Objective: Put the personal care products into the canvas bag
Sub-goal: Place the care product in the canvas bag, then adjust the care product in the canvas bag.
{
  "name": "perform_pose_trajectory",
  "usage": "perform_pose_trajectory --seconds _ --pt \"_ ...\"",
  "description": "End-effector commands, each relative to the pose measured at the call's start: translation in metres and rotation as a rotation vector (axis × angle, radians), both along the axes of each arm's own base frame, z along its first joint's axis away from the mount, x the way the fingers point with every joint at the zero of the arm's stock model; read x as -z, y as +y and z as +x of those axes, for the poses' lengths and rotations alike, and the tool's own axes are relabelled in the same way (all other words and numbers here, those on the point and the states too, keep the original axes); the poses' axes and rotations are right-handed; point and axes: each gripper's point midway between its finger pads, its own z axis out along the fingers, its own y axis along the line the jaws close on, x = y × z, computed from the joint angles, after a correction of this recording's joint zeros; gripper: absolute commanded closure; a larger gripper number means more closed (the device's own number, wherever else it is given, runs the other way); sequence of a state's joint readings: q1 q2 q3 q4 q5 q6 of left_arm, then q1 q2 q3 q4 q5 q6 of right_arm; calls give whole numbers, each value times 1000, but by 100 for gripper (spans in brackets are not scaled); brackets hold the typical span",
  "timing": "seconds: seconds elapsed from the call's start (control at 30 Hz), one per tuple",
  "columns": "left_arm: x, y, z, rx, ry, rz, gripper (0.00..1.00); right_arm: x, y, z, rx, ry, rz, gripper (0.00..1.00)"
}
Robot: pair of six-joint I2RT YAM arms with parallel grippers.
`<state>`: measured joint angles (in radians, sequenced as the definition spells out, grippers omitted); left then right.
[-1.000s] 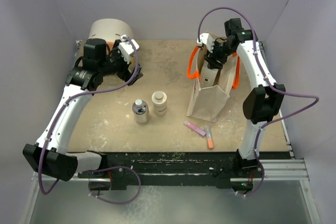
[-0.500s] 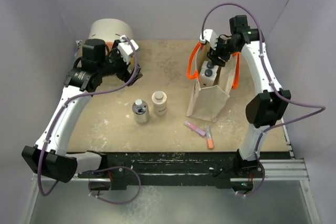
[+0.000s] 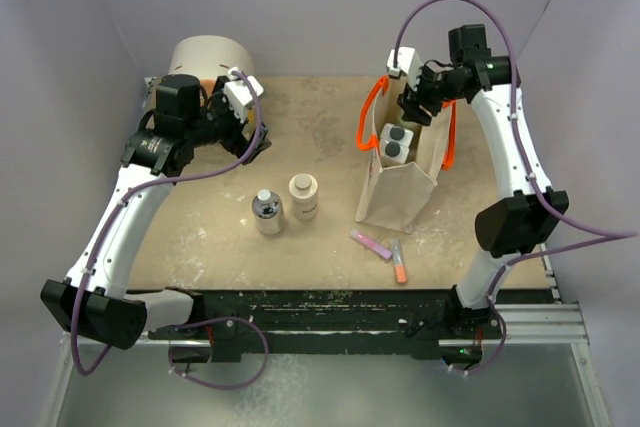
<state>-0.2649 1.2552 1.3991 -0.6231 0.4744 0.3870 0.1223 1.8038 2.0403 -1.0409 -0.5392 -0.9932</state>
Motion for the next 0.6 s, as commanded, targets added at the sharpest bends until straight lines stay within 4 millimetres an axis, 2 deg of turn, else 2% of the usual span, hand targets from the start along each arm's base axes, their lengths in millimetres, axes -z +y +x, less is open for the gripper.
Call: perform_pose_trajectory --seconds 0.0,0.1,0.3,0.4,0.5,0.57 --pt "-23 -1 -4 17 -80 -5 1 -10 11 -24 -18 28 54 39" --pt "-26 -1 -3 16 -85 -6 1 -6 16 -44 -37 80 64 42" --pt "-26 -1 -2 16 -87 -6 1 13 29 -103 -86 189 40 47" --pt "-25 -2 -1 17 -86 -8 1 11 36 -128 -100 188 48 48" --pt "-25 -2 -1 19 -86 -14 1 10 37 -137 -82 169 57 48" --pt "-25 -4 -2 25 -82 -22 1 8 34 -131 -39 133 58 48"
